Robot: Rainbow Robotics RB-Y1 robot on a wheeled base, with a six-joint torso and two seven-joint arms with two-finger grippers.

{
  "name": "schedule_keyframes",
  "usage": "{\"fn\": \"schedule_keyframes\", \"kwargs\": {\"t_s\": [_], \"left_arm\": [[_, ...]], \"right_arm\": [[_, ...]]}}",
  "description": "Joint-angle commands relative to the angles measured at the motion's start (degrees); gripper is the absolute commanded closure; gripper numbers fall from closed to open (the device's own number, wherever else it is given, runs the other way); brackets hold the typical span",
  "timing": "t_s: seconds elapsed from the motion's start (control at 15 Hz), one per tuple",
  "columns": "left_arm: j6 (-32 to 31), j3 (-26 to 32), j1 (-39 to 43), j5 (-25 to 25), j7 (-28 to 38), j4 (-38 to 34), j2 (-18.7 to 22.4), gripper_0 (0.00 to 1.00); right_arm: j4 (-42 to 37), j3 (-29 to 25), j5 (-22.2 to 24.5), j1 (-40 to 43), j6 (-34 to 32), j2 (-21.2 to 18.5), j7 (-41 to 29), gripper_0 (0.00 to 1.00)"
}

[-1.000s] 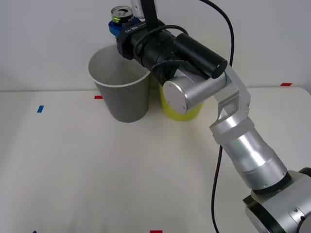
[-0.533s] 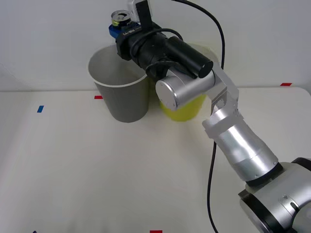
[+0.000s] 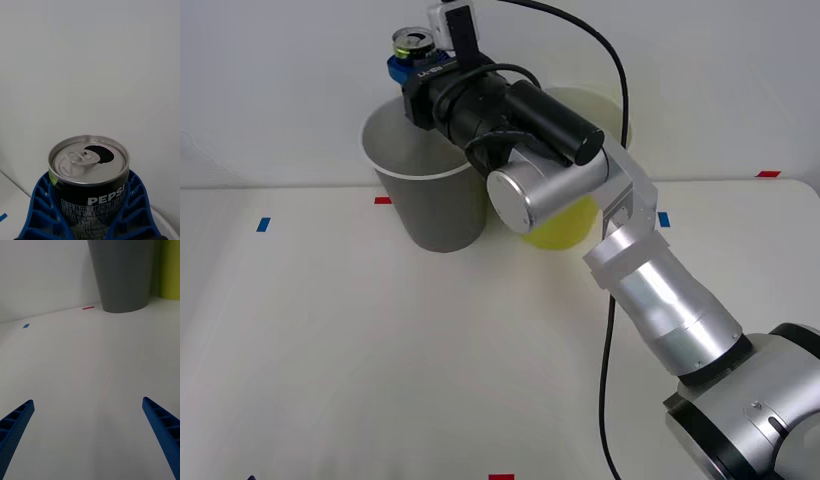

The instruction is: Put cans in the gray bin and PET bottles in the light green bin.

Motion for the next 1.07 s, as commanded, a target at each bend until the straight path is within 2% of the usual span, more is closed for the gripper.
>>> {"fn": "schedule_keyframes", "kwargs": {"t_s": [0.07,0.33,0.53,1.0,1.07], "left_arm": [[0.0,0.0,0.0,0.0,0.0,0.0,0.0,0.0],[0.0,0.0,0.0,0.0,0.0,0.0,0.0,0.0],[0.0,0.0,0.0,0.0,0.0,0.0,0.0,0.0],[0.0,0.0,0.0,0.0,0.0,0.0,0.0,0.0],[0.0,0.0,0.0,0.0,0.0,0.0,0.0,0.0]], "right_arm": [[0.08,0.03,0.06,-0.09,0.0,0.47,-0.07,1.0],[0.08,-0.06,1.73,-0.44,0.7,0.64,-0.42,1.0],[0.08,-0.68,3.31,-1.58,4.57,0.73,-0.77,1.0],[0.08,-0.77,4.54,-1.58,4.22,0.82,-1.48,1.0],[0.08,-0.68,4.37,-1.58,4.22,0.82,-2.09,0.5]]}}
